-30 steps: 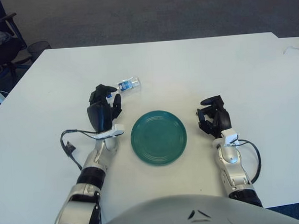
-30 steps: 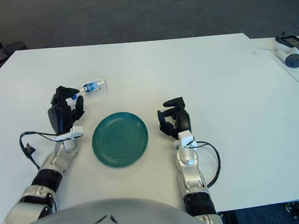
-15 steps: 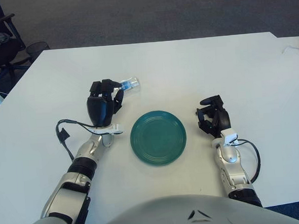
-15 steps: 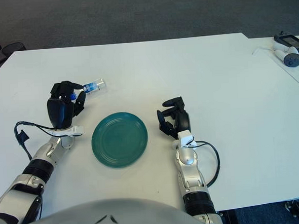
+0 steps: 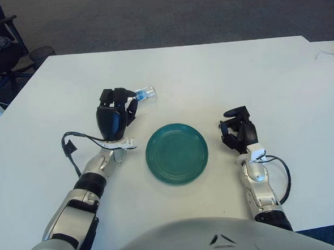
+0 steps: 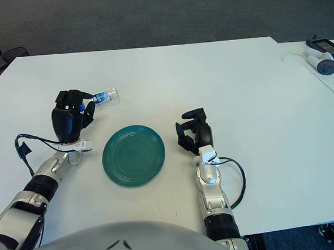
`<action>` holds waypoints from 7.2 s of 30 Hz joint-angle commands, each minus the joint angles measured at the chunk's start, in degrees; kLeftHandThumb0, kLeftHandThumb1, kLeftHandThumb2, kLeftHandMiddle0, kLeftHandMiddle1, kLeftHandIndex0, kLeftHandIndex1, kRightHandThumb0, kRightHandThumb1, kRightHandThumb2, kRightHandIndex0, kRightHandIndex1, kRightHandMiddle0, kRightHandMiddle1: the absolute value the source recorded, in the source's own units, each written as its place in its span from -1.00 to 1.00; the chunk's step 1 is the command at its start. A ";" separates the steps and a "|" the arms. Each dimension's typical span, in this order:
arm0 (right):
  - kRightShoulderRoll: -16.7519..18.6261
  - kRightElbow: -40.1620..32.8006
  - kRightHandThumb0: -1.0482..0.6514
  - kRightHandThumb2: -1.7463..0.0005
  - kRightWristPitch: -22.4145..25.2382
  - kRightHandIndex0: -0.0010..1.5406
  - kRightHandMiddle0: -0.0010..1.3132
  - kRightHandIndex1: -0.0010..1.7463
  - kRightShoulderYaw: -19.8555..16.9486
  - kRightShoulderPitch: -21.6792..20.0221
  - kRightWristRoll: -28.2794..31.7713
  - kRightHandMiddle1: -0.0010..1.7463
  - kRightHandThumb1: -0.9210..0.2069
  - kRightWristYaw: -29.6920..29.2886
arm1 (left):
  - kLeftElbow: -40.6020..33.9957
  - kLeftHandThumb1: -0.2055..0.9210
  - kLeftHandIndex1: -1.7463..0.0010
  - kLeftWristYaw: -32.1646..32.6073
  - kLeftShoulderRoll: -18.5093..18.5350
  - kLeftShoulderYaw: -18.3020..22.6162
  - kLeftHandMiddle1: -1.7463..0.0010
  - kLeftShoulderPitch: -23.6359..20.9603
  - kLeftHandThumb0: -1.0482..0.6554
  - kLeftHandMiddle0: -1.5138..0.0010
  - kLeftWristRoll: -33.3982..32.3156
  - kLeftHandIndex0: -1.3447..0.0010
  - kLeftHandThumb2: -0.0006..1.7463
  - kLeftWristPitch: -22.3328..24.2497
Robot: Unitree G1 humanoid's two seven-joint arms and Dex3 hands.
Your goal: Put the bottle into the plate.
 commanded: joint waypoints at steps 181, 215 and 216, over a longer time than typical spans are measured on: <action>2.71 14.21 0.23 -0.02 -0.82 -0.38 -0.64 0.76 -1.80 -2.50 3.57 1.00 -0.46 1.66 | 11.31 1.00 -0.44 -34.15 7.62 -15.53 -0.15 -23.85 -0.91 0.22 3.74 0.51 0.15 17.64; 2.32 13.36 0.23 0.12 0.27 -0.47 -0.55 0.67 -1.43 -1.68 2.19 1.00 -0.59 1.50 | 1.02 1.00 -0.38 -56.87 8.06 -15.08 -1.00 -16.62 -0.97 0.19 -0.57 0.96 0.36 22.34; 2.34 13.40 0.23 0.12 0.21 -0.47 -0.55 0.67 -1.46 -1.68 2.27 1.00 -0.59 1.53 | 1.12 1.00 -0.37 -56.95 7.96 -15.11 -1.00 -16.57 -0.97 0.18 -0.60 0.97 0.36 22.39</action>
